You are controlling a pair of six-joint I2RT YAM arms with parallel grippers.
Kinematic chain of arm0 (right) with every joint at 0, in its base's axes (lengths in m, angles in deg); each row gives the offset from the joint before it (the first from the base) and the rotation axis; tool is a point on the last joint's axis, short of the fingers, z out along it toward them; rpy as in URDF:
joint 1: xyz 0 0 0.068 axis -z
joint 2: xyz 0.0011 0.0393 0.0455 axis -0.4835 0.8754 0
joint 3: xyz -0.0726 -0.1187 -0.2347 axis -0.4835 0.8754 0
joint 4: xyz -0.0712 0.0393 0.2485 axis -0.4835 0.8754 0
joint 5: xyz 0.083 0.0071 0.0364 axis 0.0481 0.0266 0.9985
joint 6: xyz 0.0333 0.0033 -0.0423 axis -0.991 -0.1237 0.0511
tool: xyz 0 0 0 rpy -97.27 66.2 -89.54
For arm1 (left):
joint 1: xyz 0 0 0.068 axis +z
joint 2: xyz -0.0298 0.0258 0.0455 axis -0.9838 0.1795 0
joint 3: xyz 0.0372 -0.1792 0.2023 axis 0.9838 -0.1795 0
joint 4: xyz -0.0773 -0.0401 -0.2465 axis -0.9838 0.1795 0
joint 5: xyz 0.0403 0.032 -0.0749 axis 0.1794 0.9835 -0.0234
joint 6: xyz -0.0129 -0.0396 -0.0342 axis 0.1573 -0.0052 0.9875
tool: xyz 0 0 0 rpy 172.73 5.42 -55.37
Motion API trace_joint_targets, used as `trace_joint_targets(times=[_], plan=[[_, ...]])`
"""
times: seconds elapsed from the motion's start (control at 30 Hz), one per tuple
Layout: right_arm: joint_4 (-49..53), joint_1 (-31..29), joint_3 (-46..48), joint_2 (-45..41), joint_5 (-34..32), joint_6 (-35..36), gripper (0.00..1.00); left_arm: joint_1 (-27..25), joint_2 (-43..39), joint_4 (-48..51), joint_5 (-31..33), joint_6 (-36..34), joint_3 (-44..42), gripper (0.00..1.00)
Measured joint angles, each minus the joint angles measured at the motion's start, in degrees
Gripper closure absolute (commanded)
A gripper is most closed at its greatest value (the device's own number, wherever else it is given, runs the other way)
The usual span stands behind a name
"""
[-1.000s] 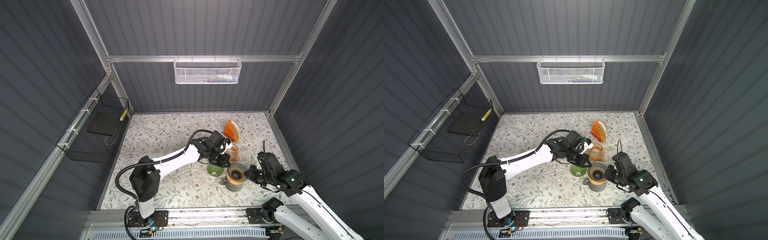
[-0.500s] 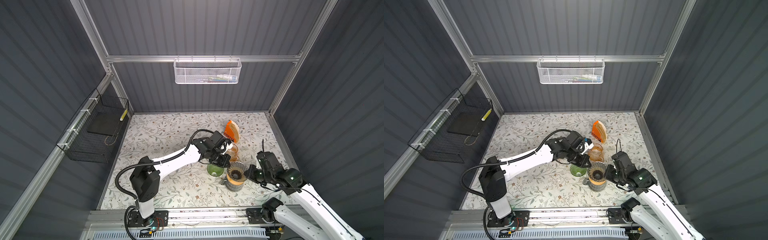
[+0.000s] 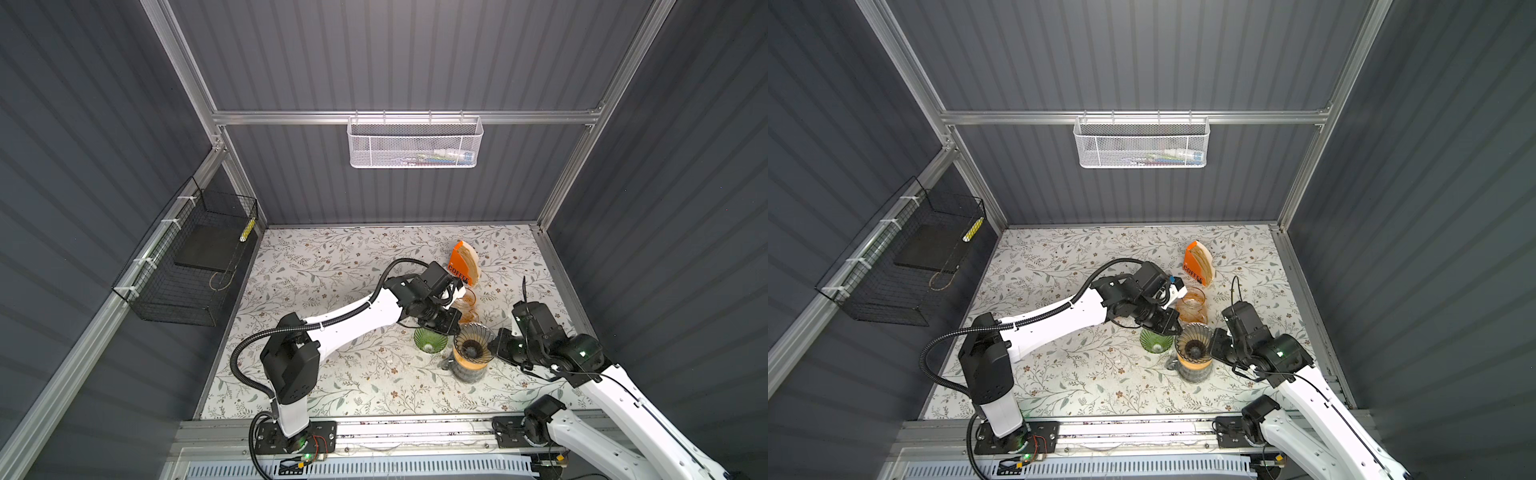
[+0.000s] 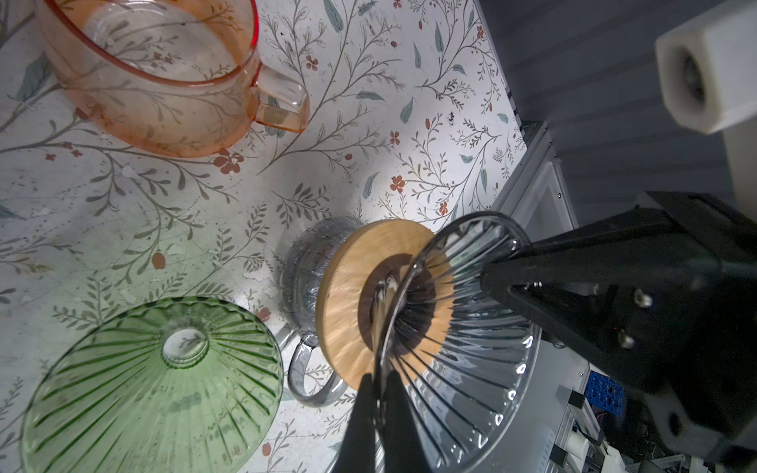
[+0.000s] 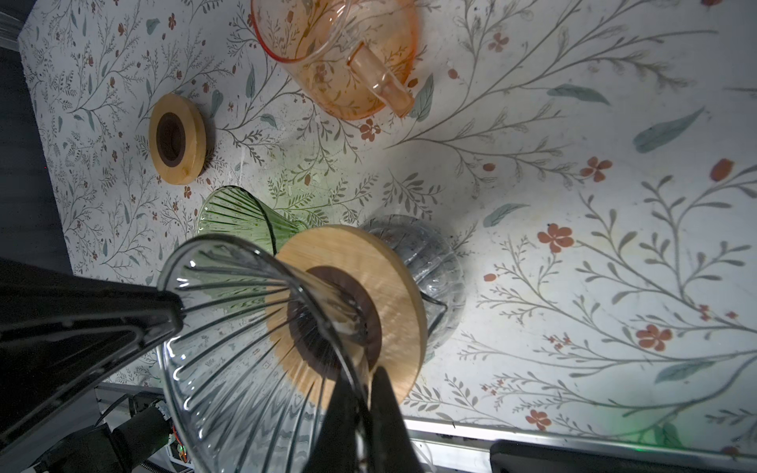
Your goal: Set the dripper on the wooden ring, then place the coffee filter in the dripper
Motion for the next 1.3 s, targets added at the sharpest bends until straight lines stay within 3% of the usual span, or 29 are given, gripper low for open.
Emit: trace_joint_targets(times=[0.2, 0.6, 1.3], plan=[[0.9, -0.3, -0.3, 0.9, -1.0, 1.3, 0.83, -0.5, 0.2, -0.1, -0.1, 0.0, 0.7, 0.97], [2.2, -0.4, -1.1, 2.4, -2.1, 2.1, 0.77, -1.8, 0.3, 0.0, -0.1, -0.4, 1.3, 0.95], [2.6, -0.4, -5.7, 3.6, -2.8, 3.3, 0.71, -2.2, 1.1, 2.8, 4.5, -1.8, 1.6, 0.76]])
